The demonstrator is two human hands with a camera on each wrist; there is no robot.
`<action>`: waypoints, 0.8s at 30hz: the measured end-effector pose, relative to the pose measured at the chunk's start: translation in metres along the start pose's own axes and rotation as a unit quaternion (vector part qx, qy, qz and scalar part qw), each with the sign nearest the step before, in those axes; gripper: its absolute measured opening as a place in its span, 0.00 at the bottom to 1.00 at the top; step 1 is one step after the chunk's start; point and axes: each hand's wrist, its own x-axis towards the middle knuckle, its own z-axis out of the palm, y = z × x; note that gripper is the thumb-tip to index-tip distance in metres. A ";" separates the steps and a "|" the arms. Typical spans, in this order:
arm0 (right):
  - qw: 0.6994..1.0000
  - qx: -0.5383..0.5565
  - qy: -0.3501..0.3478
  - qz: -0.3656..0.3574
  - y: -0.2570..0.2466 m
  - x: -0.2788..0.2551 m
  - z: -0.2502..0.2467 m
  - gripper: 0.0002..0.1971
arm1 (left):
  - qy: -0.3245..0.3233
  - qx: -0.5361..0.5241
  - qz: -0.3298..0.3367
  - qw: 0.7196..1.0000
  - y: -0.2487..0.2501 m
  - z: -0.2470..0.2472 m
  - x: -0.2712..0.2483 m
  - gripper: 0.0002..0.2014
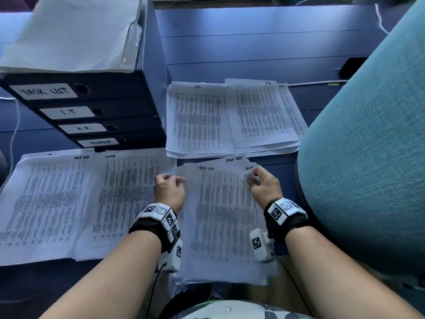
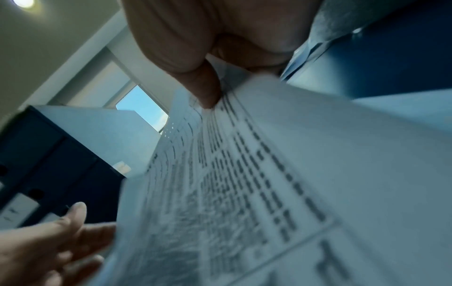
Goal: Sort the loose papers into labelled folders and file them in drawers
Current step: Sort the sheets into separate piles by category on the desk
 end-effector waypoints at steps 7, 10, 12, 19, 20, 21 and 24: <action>0.986 0.168 0.020 -0.011 -0.046 0.006 0.018 0.08 | -0.113 -0.125 -0.015 0.985 -0.013 -0.034 -0.014 0.26; 0.976 0.216 -0.015 -0.011 -0.070 -0.001 0.030 0.08 | -0.063 -0.074 -0.031 0.995 -0.028 -0.054 -0.016 0.27; 0.962 0.266 -0.051 -0.013 -0.091 -0.006 0.038 0.05 | -0.075 -0.066 -0.044 0.994 -0.038 -0.070 -0.017 0.27; 0.948 0.294 -0.096 -0.070 -0.160 -0.027 0.063 0.01 | -0.187 -0.296 -0.087 0.933 -0.058 -0.132 -0.038 0.12; 0.947 0.298 -0.093 -0.077 -0.167 -0.027 0.068 0.03 | -0.181 -0.327 -0.098 0.922 -0.063 -0.138 -0.039 0.13; 0.947 0.297 -0.097 -0.080 -0.172 -0.027 0.074 0.06 | -0.160 -0.340 -0.106 0.920 -0.068 -0.145 -0.039 0.13; 0.958 0.250 -0.135 -0.044 -0.177 -0.031 0.098 0.23 | -0.057 -0.367 -0.099 0.923 -0.086 -0.165 -0.031 0.13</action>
